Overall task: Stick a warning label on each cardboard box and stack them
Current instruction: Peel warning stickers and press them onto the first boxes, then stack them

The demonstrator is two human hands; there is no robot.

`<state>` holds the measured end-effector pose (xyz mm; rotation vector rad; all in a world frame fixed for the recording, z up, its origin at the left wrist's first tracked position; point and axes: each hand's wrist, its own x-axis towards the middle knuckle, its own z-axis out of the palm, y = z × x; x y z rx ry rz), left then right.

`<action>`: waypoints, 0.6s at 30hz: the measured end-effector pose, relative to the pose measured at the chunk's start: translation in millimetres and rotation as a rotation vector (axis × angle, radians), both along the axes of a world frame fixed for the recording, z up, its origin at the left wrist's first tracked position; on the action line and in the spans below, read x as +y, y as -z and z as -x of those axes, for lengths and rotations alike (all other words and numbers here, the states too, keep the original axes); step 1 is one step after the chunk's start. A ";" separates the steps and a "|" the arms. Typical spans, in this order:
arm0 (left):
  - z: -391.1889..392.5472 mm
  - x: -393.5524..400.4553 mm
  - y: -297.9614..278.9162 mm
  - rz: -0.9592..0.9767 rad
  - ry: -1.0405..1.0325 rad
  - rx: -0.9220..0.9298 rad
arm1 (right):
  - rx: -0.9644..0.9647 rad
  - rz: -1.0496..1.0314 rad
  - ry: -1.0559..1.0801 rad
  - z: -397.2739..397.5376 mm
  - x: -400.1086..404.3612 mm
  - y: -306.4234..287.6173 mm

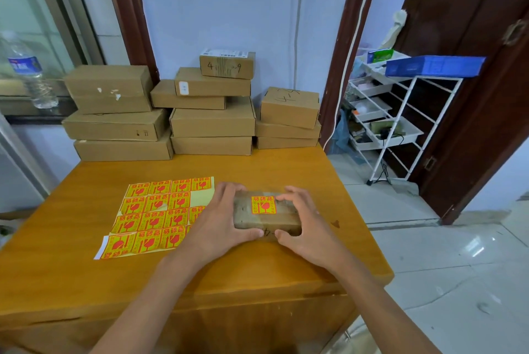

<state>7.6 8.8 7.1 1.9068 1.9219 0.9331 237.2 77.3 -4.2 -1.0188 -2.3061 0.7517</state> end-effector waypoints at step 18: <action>-35.7 190.1 4.4 -0.046 -0.475 -0.197 | -0.091 -0.090 0.276 31.0 179.6 2.5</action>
